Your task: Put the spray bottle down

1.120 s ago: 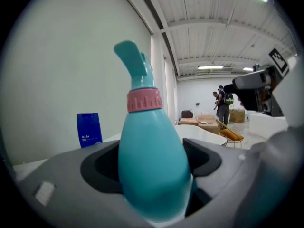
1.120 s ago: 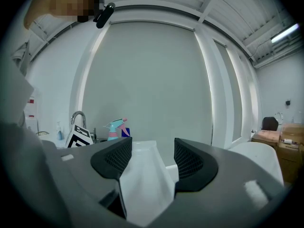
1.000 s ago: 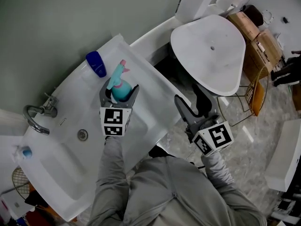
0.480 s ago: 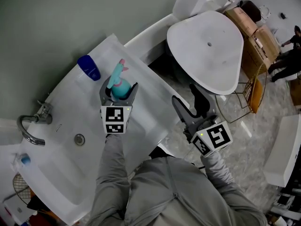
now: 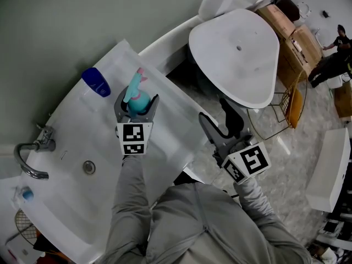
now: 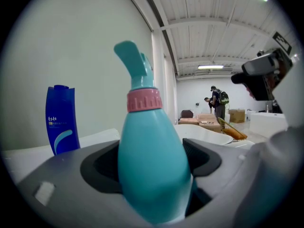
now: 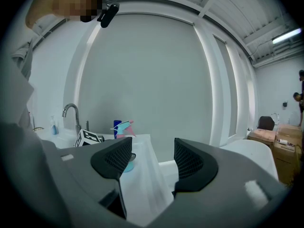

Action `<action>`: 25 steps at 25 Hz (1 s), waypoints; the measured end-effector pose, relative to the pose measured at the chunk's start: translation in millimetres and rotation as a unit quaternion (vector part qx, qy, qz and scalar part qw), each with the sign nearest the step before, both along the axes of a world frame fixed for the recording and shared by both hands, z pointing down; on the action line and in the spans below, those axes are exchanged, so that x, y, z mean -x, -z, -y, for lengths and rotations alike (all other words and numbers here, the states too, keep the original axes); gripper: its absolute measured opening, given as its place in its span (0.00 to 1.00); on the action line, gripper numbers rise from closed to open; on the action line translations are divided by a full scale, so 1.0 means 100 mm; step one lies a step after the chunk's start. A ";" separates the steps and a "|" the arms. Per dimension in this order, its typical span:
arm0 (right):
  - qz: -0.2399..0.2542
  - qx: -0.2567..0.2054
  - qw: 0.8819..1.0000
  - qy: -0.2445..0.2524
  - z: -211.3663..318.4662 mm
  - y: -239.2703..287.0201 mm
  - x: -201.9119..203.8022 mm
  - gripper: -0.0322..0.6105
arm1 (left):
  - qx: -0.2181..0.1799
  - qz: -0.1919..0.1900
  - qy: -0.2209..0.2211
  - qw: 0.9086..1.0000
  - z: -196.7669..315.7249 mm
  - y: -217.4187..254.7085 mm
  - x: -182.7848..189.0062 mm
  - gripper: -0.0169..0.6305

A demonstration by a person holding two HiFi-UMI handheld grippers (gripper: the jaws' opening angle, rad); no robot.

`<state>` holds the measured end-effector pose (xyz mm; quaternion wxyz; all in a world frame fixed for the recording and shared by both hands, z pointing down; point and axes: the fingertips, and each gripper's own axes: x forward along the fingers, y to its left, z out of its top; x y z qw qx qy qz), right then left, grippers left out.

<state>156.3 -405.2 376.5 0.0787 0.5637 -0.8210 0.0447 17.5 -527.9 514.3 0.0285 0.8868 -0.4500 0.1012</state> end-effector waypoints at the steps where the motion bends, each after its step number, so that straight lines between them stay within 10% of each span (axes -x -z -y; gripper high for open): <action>1: -0.001 0.000 1.000 -0.001 0.00 0.00 -0.01 0.46 | -0.002 0.002 0.000 1.000 0.01 -0.01 -0.01 0.68; 25: 0.001 0.009 1.000 -0.004 0.10 -0.08 -0.01 0.46 | -0.030 0.026 -0.016 0.999 0.05 -0.08 -0.18 0.68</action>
